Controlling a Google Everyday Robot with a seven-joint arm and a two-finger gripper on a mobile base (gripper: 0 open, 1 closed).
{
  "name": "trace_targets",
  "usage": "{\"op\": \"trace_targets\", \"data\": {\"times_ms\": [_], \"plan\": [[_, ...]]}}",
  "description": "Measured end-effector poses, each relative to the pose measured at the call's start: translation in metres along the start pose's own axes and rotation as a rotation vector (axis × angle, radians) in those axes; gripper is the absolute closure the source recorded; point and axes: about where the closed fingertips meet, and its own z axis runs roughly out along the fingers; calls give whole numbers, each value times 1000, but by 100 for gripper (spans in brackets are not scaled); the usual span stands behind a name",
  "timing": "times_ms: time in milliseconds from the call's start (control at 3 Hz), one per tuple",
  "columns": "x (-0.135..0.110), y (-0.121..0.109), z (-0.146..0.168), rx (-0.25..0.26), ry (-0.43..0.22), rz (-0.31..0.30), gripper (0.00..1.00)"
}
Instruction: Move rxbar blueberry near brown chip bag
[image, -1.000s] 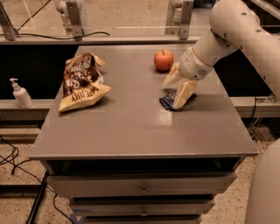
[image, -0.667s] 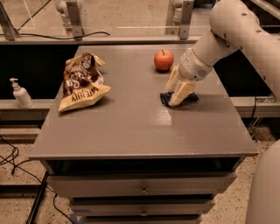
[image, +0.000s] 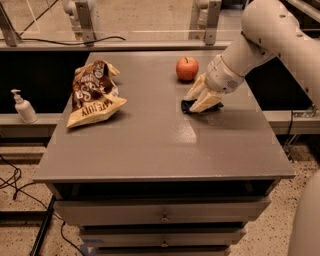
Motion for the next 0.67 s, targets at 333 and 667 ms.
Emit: {"op": "trace_targets", "data": {"times_ms": [333,667], "plan": [[-14,2,-11,16,-20,-18,100],[-52,-9,-23,50,-59,-85,100]]}}
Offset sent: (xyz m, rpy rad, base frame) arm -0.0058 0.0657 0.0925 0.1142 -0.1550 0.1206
